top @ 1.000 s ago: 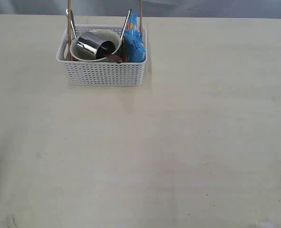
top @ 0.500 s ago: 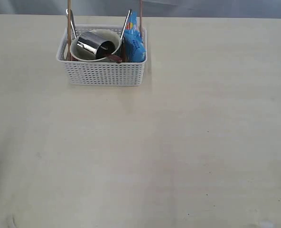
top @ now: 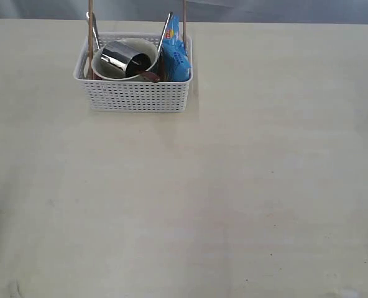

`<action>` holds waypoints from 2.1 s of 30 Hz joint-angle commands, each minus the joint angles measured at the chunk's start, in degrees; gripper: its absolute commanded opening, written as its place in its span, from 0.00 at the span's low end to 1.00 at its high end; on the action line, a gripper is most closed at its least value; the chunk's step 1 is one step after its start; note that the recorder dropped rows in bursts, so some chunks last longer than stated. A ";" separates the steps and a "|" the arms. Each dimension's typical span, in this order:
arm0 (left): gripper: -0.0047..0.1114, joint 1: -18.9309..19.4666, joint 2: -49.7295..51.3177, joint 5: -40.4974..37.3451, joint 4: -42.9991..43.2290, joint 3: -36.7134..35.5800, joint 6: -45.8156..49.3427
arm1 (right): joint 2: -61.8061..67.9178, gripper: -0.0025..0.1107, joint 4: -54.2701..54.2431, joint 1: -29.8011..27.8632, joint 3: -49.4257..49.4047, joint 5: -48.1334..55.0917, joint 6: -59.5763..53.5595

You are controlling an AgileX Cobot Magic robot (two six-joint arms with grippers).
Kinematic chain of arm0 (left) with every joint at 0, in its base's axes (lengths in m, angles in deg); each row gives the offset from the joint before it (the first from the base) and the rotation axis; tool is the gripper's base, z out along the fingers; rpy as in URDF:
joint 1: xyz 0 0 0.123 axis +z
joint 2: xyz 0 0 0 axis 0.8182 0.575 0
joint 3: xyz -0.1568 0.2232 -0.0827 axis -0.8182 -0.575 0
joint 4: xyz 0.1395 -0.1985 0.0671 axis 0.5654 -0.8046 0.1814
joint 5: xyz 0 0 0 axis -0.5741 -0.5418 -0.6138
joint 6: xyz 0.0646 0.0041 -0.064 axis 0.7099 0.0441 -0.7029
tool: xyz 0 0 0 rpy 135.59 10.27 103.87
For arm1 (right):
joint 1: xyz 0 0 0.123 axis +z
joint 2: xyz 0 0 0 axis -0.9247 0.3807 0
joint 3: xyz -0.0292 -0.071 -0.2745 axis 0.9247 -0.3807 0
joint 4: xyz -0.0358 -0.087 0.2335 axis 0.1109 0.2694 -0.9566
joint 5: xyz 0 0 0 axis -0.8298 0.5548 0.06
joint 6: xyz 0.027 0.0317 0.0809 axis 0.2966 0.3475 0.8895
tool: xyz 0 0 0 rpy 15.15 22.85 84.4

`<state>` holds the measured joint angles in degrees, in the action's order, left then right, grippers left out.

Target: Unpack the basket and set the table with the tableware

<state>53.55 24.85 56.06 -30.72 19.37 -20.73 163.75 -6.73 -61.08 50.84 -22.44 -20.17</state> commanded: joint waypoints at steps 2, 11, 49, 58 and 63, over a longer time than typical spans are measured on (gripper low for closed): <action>0.04 0.11 -0.19 0.13 -0.18 -0.17 0.00 | 8.30 0.03 -11.35 6.07 11.25 20.73 -18.85; 0.04 0.11 -0.19 0.13 -0.18 -0.17 0.00 | 22.41 0.22 -24.41 11.95 25.61 36.26 -29.46; 0.04 0.11 -0.19 0.13 -0.18 -0.17 0.00 | 44.18 0.58 -11.25 31.85 43.65 45.47 -24.60; 0.04 0.11 -0.19 0.13 -0.18 -0.17 0.00 | 44.67 0.58 -11.35 31.85 43.65 45.72 -24.23; 0.04 0.11 -0.19 0.13 -0.18 -0.17 0.00 | 44.67 0.56 -11.35 31.85 43.65 45.99 -23.41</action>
<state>53.55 24.85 56.06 -30.72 19.37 -20.73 208.60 -18.45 -29.26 94.08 22.80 -43.87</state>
